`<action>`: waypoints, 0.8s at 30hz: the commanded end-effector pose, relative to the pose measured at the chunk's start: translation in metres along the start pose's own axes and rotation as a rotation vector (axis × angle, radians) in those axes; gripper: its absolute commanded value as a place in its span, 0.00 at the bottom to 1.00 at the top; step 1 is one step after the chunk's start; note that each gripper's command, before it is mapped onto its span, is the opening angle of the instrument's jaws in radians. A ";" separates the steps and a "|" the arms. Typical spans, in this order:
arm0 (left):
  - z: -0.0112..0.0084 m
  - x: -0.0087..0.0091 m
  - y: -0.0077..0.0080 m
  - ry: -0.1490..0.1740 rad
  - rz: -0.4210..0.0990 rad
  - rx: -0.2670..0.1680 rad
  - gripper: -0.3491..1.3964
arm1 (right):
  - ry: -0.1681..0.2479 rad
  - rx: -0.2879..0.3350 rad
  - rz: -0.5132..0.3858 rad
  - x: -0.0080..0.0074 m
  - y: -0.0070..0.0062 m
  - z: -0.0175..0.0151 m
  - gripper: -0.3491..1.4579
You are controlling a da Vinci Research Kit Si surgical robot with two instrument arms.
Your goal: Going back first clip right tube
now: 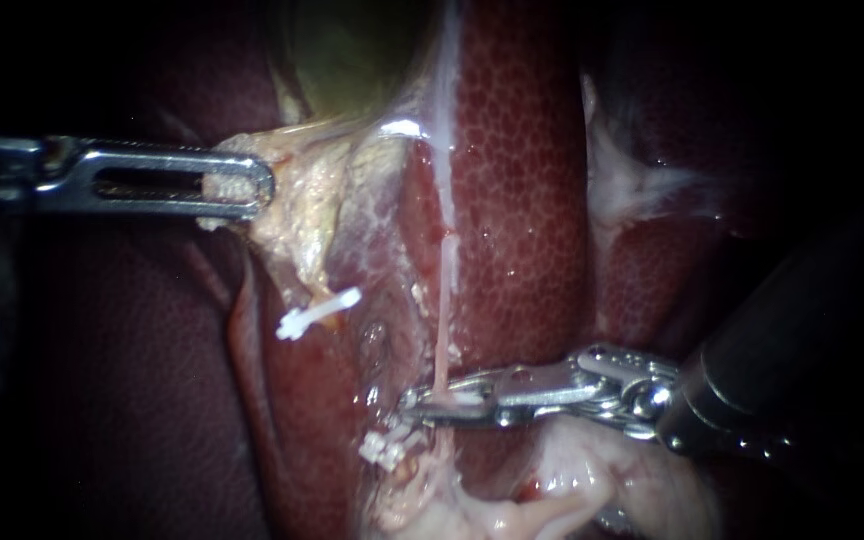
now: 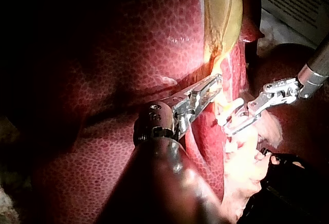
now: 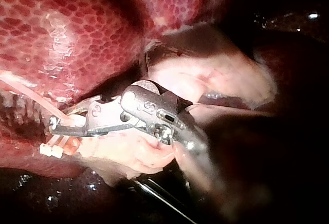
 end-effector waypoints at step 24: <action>0.0000 0.0001 0.0000 0.000 0.000 0.000 0.00 | 0.055 0.009 -0.109 0.0015 -0.0002 0.0008 0.50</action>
